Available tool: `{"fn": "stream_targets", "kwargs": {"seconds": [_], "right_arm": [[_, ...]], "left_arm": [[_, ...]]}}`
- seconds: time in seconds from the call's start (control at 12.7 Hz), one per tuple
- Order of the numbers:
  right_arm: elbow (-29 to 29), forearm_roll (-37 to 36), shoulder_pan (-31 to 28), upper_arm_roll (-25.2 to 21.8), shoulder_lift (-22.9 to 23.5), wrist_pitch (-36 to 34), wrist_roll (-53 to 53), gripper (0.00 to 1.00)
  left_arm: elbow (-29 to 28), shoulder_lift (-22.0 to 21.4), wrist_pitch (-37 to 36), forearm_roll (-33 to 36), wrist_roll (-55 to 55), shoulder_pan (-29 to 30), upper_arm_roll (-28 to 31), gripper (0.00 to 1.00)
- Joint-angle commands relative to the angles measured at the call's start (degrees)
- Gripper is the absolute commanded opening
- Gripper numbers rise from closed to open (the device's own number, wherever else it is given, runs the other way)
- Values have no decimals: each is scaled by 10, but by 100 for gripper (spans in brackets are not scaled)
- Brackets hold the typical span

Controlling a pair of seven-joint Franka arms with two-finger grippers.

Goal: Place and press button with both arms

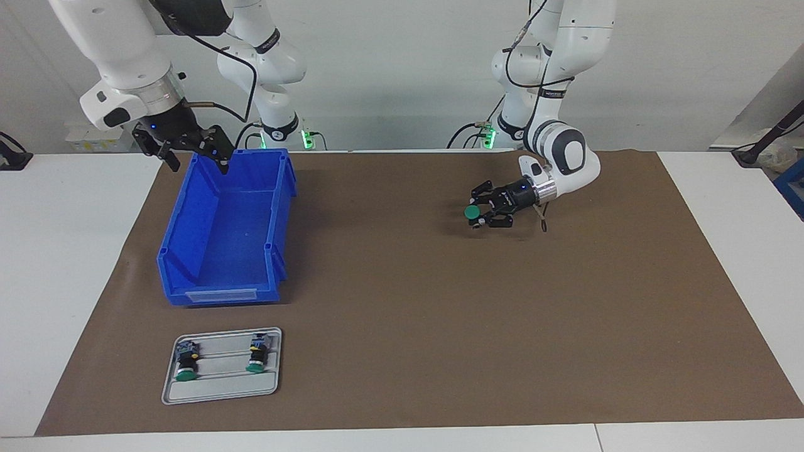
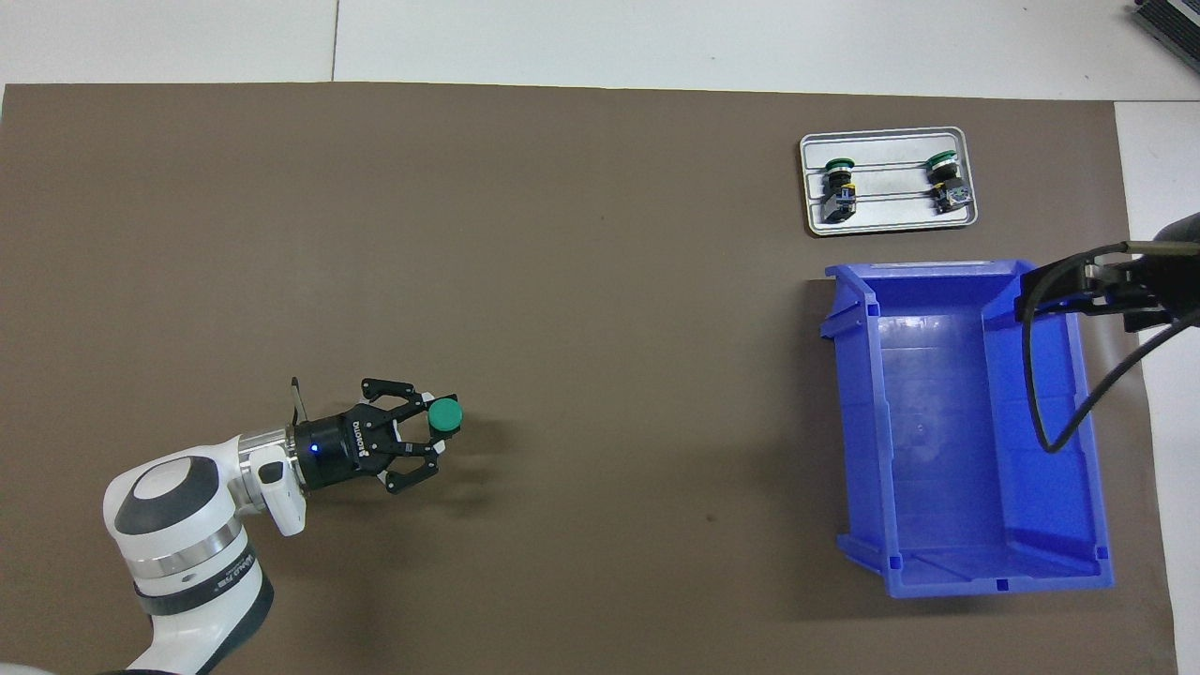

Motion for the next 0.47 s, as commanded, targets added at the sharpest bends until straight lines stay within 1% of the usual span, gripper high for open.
{"fn": "stream_targets", "kwargs": {"seconds": [0.0,0.08,0.24,0.39], "right_arm": [[-12,14,-5,3,-11,2,-13,100],[-12,13,-5,3,-11,2,-13,100],[-12,14,-5,3,-11,2,-13,100],[-12,13,-5,3,-11,2,-13,100]], "left_arm": [[-9,18,-20,-11,61,18,-2,21],[-8,32,-18,-11,83,17,-3,21],[-8,34,-25,-24,89,17,-3,20],[-9,35,-47,-29,90,17,-3,21]]}}
